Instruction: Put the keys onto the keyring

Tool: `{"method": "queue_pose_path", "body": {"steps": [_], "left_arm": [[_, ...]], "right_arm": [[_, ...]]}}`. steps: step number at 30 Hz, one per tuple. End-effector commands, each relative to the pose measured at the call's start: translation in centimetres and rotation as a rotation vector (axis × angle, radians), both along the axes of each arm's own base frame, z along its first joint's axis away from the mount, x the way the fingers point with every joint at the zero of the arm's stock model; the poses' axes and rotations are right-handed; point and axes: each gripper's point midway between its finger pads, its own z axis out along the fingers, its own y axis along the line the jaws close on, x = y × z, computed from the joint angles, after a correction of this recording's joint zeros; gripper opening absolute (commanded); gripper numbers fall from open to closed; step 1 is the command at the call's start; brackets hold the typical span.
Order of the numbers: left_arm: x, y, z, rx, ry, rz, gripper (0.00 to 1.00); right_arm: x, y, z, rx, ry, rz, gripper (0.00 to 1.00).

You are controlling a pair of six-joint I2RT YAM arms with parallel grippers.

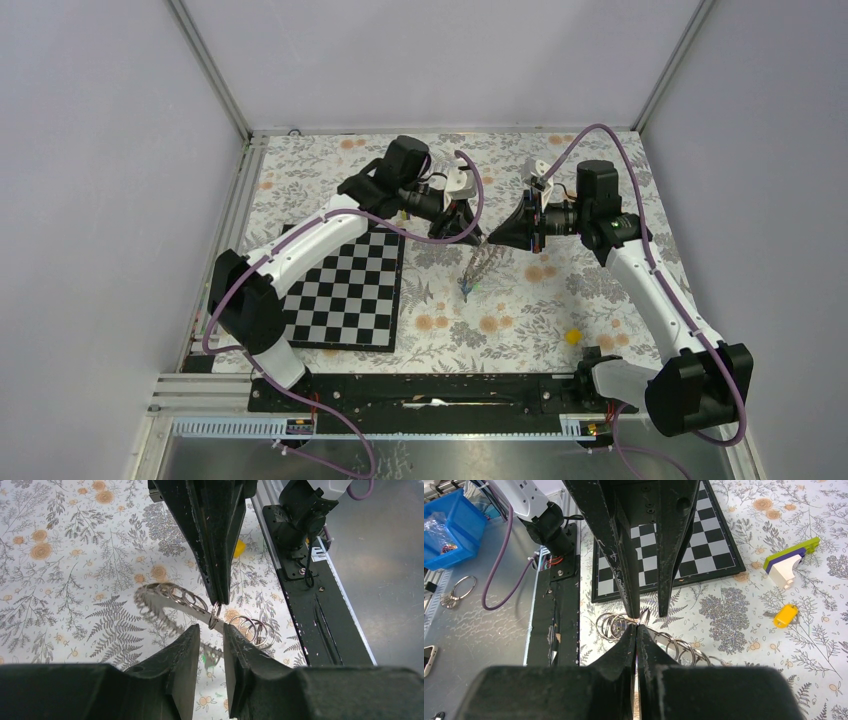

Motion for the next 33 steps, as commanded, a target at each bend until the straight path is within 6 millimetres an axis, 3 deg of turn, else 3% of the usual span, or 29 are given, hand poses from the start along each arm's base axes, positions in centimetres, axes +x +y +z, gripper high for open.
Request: {"method": "queue_pose_path", "body": {"steps": [1, 15, 21, 24, 29, 33], "left_arm": [[-0.6, -0.5, 2.5, -0.067, -0.059, -0.052, 0.29], [-1.3, -0.9, 2.7, -0.074, -0.037, -0.083, 0.18], [-1.6, -0.7, 2.4, -0.067, -0.040, -0.076, 0.01], [-1.5, -0.4, 2.2, -0.052, -0.051, -0.046, 0.00], [-0.9, 0.7, 2.2, -0.002, -0.071, 0.052, 0.00], [-0.4, 1.2, 2.5, 0.026, -0.053, 0.137, 0.00]], "right_arm": [[-0.8, 0.4, 1.6, 0.045, -0.061, 0.053, 0.00], [-0.7, 0.4, 1.2, 0.043, -0.062, 0.047, 0.00], [-0.7, 0.4, 1.3, 0.042, -0.069, 0.042, 0.00], [-0.6, 0.3, 1.2, 0.033, -0.072, 0.025, 0.01], [0.3, -0.2, 0.7, -0.011, -0.088, -0.046, 0.27], [1.0, -0.5, 0.6, -0.041, -0.111, -0.094, 0.41]]}}
